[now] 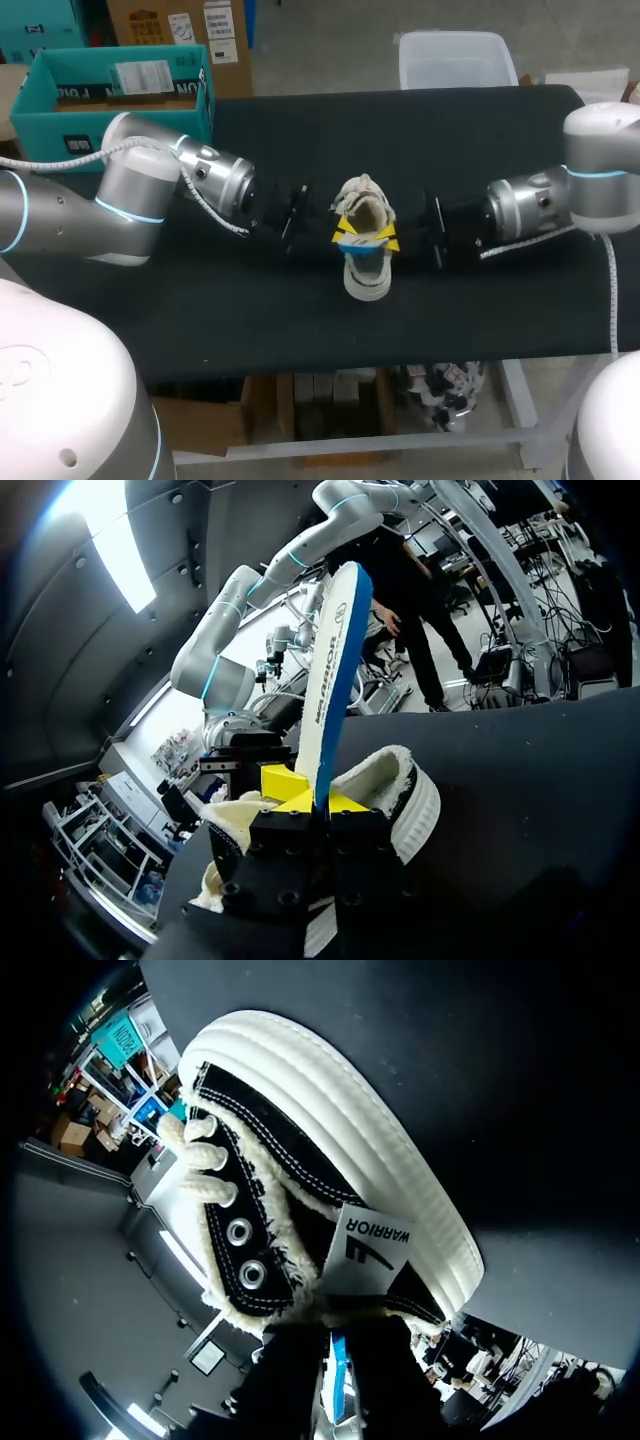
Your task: Open the shoe tongue, take the insole out of the shoe, put the insole back into the shoe, and pack the shoe into the shoebox
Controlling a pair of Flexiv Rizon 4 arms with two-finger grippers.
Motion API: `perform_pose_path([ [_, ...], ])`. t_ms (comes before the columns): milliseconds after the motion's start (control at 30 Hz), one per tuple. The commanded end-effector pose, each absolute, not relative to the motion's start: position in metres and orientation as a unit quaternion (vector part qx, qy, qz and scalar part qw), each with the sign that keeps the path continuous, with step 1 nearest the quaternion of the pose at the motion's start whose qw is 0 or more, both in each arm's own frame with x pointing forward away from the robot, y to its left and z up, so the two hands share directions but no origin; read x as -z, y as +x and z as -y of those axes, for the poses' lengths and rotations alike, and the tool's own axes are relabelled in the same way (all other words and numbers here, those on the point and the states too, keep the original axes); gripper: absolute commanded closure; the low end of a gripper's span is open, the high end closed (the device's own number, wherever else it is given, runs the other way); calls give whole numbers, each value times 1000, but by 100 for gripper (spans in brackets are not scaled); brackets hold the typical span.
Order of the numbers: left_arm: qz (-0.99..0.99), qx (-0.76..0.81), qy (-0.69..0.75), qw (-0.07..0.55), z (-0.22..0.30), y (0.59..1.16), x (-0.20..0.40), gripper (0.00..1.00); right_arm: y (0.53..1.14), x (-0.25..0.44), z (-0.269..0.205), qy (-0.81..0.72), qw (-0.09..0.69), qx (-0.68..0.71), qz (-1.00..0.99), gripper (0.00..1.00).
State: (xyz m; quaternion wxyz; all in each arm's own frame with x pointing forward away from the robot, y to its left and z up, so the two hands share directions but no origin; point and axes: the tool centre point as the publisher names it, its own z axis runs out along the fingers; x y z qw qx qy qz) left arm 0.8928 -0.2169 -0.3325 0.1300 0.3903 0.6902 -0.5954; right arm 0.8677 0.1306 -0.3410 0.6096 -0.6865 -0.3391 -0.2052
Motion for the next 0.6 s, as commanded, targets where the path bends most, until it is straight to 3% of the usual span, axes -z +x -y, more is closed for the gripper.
perform_pose_path([
  [33, -688, 598, 390, 130, 218, 895, 336, 100, 860, 331, -129, -694, 599, 210, 340, 73],
  [600, -690, 595, 390, 135, 219, 890, 335, 100, 847, 325, -133, -697, 593, 205, 346, 75],
])
